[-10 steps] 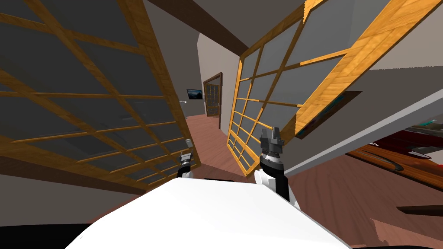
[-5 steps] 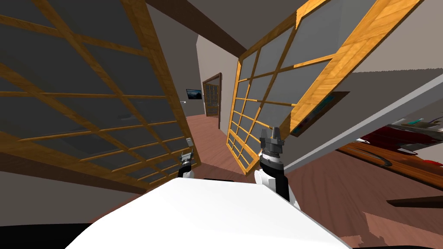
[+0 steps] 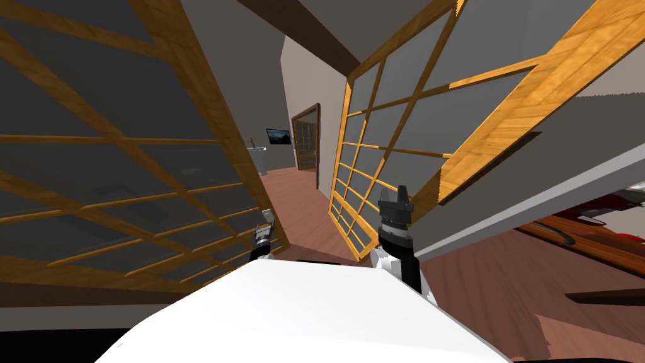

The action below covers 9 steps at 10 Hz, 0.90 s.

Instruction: Pull the door open

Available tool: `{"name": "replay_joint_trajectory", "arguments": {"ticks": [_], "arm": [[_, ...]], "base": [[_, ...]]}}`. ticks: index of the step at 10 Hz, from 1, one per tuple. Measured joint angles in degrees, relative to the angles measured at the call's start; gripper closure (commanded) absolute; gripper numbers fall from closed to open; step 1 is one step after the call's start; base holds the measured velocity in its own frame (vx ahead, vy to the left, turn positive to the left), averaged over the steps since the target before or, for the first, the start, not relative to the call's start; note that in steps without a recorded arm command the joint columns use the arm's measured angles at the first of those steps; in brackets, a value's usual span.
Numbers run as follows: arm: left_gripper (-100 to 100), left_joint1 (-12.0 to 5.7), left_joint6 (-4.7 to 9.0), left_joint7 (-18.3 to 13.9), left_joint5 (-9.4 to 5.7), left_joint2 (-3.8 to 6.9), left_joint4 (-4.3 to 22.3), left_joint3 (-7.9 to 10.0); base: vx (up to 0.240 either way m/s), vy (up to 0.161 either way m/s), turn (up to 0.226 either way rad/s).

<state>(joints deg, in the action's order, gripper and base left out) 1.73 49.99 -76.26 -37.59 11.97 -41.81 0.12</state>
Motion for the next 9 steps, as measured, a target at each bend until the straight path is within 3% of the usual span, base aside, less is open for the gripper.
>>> {"name": "replay_joint_trajectory", "arguments": {"ticks": [1,5,6,9], "arm": [[-100,0.84,-0.27,-0.7,-0.24,0.88,-0.8,0.16],[-100,2.69,0.28,-4.8,-0.62,4.4,0.0,0.09],[100,2.77,0.29,-5.0,-0.64,4.49,-0.1,0.11],[100,2.65,0.28,-4.8,-0.64,4.49,0.0,0.16]], "base": [[0.14,0.009,-0.031],[0.145,0.007,-0.038],[-0.02,0.0,0.023],[-0.022,0.002,-0.01]]}}
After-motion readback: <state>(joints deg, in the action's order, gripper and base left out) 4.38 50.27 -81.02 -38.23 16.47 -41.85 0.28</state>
